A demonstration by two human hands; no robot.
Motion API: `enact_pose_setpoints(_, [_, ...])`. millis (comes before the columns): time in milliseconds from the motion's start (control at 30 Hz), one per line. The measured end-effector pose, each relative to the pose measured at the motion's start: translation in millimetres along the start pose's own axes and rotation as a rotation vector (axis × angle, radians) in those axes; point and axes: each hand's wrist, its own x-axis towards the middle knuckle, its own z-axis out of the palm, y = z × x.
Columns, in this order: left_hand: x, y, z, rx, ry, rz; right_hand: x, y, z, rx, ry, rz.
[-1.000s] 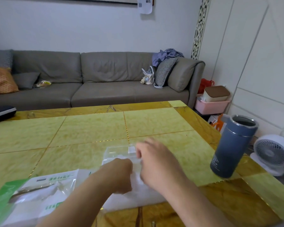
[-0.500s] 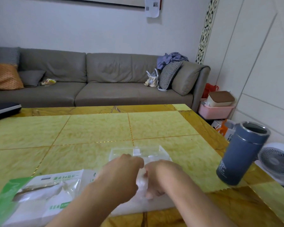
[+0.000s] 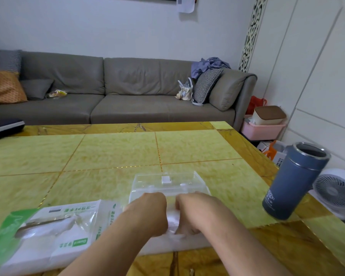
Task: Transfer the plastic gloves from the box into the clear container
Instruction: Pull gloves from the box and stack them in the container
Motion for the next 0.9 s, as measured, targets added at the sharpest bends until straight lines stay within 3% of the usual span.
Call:
enact_pose_setpoints(200, [11, 9, 1, -0.010, -0.132, -0.005, -1, -3, -4, -0.013, -0.050, 0.022])
enact_pose_setpoints(433, [-2, 0, -3, -0.155, -0.103, 0.032, -6, -3, 5, 0.045, 0.035, 0.022])
enact_pose_setpoints(567, [-17, -6, -3, -0.169, -0.010, 0.100, -19, 0, 7, 0.102, 0.164, 0.028])
enact_pose_setpoints(700, [-42, -14, -11, -0.192, 0.181, 0.176, -41, 6, 7, 0.083, 0.325, 0.008])
enact_pose_setpoints(900, [-68, -60, -9, -0.438, 0.494, 0.291, -51, -11, 2, 0.110, 0.652, 0.053])
